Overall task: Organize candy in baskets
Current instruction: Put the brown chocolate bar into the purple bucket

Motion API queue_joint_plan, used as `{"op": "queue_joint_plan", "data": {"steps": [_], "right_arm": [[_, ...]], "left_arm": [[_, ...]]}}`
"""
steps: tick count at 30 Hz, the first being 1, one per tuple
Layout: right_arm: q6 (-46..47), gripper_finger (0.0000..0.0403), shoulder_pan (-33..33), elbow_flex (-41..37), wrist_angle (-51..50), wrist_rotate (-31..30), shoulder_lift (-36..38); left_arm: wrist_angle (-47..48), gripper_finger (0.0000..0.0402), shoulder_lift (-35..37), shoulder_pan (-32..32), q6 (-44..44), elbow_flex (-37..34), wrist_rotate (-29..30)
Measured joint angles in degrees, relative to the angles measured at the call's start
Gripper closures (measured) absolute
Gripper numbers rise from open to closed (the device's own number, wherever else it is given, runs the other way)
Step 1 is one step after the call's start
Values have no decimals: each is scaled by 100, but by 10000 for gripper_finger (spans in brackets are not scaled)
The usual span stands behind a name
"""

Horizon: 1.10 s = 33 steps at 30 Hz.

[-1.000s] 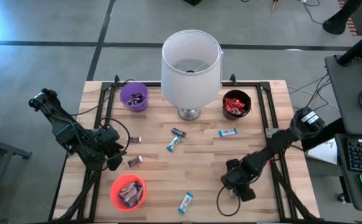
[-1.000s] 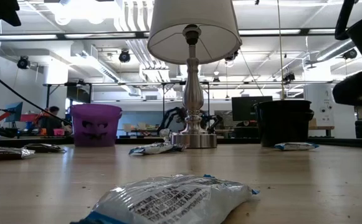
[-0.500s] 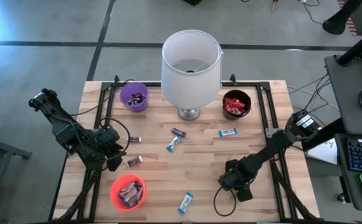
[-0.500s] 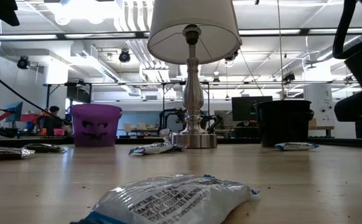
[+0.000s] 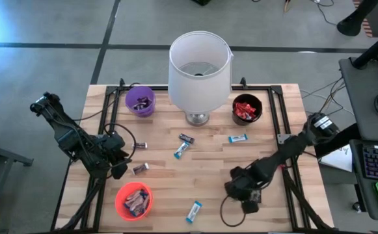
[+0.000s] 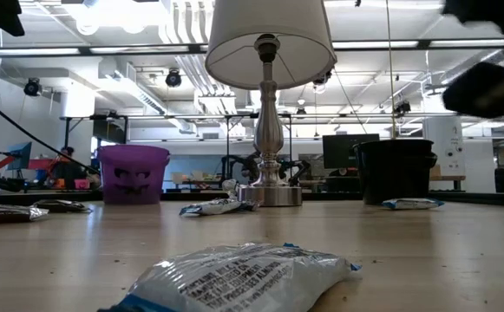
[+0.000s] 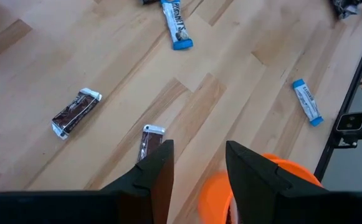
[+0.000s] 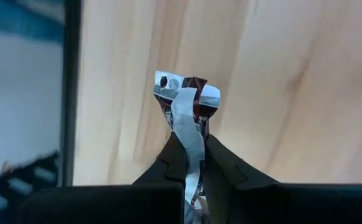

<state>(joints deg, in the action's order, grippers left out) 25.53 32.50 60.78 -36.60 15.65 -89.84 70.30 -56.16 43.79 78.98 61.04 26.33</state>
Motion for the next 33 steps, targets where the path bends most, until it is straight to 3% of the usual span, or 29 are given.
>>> {"op": "queue_joint_plan", "data": {"steps": [4, 10, 16, 21, 27, 33], "right_arm": [[-273, 389, -273, 541, -47, -380, -27], [-347, 389, -883, 1209, -154, -444, -27], [-604, 390, -1345, 1674, -1071, -674, -27], [-657, 390, -1724, 1880, -1049, -692, -27], [-602, 390, -2039, 2214, -394, -688, -27], [-603, 390, -2256, 2471, 633, -693, -27]], "left_arm": [[1, 275, 0, -1, 0, 1, 2], [2, 275, 0, 0, -2, 0, 2], [2, 275, -3, -2, -22, 0, 7], [0, 274, -116, 0, -89, 0, 15], [-14, 274, -270, -30, -185, 0, 78], [-130, 274, -268, -240, -234, 0, 627]]}}
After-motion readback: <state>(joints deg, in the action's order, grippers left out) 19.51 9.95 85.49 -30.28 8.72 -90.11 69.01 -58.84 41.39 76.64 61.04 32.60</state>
